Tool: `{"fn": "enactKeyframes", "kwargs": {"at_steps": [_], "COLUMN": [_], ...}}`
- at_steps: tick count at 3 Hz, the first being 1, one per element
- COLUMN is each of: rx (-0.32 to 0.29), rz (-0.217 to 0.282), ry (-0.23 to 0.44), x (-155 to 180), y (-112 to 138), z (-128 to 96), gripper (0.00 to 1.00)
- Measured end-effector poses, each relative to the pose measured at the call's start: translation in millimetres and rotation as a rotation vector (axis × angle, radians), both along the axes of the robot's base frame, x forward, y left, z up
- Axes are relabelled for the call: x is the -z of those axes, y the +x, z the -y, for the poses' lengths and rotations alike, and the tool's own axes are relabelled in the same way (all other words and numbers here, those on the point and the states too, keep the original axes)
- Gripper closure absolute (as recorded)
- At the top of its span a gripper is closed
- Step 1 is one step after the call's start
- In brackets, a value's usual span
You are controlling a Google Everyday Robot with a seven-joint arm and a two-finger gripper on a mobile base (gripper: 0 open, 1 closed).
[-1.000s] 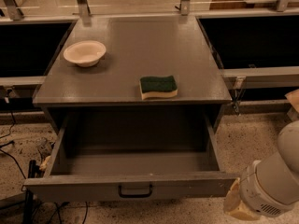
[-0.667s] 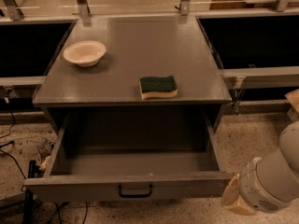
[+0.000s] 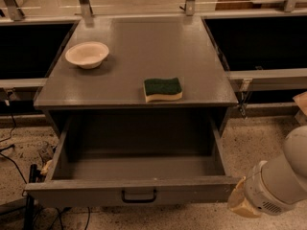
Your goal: Close top drawer
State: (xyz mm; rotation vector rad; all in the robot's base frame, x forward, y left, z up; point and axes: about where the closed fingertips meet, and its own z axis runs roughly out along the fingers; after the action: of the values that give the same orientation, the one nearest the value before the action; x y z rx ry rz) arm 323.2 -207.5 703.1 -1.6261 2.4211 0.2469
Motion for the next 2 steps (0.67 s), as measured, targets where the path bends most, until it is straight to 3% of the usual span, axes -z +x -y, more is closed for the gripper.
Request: {"fn": "enactKeyframes", "kwargs": {"at_steps": [2], "rx": [0.033], "rz": [-0.023], "ry": [0.003], "x": [30], "y": [16], "z": [-1], "gripper": [1.0]}}
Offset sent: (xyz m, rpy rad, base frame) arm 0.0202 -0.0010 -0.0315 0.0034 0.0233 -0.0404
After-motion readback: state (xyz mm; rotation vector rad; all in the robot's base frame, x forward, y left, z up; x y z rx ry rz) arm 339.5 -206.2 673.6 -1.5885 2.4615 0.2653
